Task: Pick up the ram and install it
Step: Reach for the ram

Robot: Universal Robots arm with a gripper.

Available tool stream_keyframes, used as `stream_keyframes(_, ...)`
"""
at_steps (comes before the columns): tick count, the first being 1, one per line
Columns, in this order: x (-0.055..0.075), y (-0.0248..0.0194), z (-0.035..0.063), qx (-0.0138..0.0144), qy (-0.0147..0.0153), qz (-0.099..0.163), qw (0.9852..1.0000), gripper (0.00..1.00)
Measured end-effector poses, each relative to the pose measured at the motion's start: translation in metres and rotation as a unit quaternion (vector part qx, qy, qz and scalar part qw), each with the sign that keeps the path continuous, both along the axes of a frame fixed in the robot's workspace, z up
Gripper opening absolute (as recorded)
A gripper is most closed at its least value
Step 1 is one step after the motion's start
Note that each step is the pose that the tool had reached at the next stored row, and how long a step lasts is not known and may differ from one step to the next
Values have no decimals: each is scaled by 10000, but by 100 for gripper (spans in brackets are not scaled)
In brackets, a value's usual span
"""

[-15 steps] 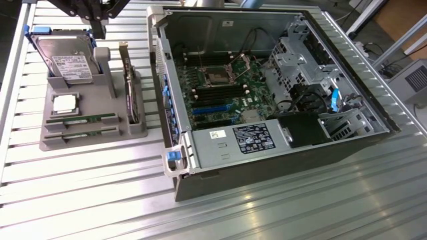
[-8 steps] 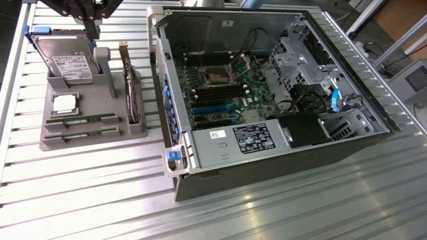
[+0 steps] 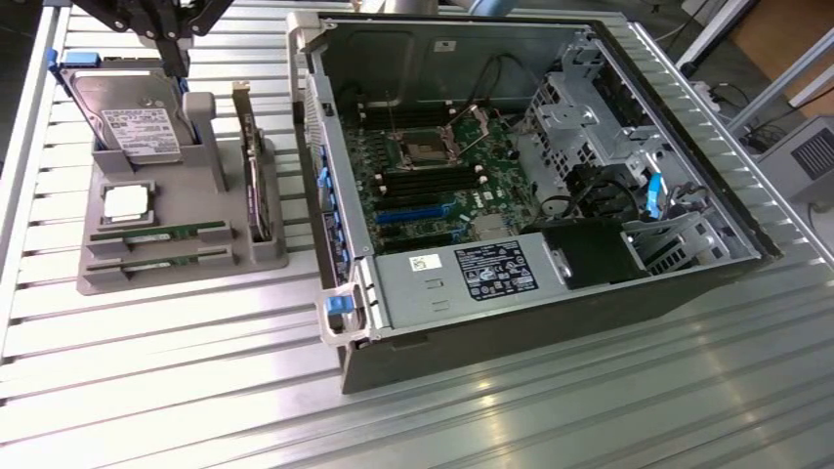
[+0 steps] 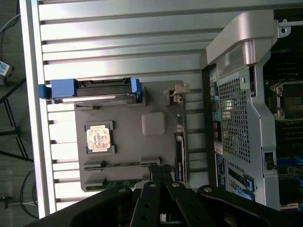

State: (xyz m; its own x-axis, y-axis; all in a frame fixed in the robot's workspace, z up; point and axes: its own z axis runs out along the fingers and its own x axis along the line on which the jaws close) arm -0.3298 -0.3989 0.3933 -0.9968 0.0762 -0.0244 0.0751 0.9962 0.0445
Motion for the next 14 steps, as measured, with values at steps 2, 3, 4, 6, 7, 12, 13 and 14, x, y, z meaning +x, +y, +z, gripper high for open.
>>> stream_keyframes(2,0,0,0,0,0,0,10000,10)
stream_keyframes(3,0,0,0,0,0,0,10000,10)
stream_keyframes(4,0,0,0,0,0,0,10000,10)
stream_keyframes(6,0,-13,0,0,0,0,10000,10)
stream_keyframes(7,0,-28,-1,0,0,0,10000,10)
stream_keyframes(12,0,-120,0,0,0,0,10000,10)
stream_keyframes(13,0,-142,0,0,0,0,10000,10)
stream_keyframes(14,0,-165,0,0,0,0,10000,10)
